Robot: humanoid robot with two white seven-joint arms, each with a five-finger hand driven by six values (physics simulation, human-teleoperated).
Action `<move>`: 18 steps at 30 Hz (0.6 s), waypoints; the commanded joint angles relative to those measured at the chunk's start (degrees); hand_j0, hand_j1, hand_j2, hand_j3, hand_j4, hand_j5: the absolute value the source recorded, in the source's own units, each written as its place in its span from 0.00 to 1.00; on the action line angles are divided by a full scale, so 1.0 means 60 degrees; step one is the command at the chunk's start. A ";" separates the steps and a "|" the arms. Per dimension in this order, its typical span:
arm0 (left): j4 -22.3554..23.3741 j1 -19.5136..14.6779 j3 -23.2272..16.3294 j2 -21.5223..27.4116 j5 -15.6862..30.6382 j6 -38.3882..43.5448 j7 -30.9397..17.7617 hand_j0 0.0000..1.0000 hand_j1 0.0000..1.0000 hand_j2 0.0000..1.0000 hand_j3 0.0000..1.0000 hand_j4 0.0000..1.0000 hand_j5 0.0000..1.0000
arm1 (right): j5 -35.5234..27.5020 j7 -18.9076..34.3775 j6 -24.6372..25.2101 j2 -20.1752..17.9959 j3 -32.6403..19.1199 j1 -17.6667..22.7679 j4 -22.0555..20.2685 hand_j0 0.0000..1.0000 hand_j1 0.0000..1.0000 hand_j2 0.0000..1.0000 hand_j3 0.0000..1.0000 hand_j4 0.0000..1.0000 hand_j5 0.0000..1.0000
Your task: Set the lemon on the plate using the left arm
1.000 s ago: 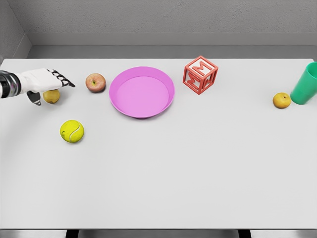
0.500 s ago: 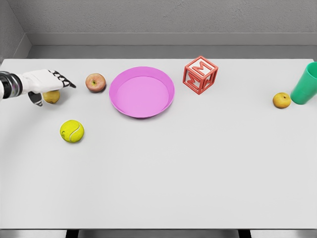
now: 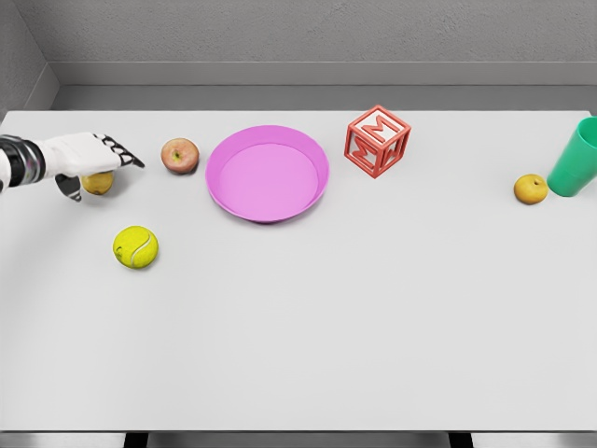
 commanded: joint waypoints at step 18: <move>0.0279 0.0000 0.0012 0.0008 0.0036 0.0017 0.0009 0.82 0.82 0.82 0.82 0.82 0.82 | 0.0001 0.0001 0.0000 0.0000 0.0002 0.0000 -0.0002 1.00 1.00 1.00 1.00 1.00 1.00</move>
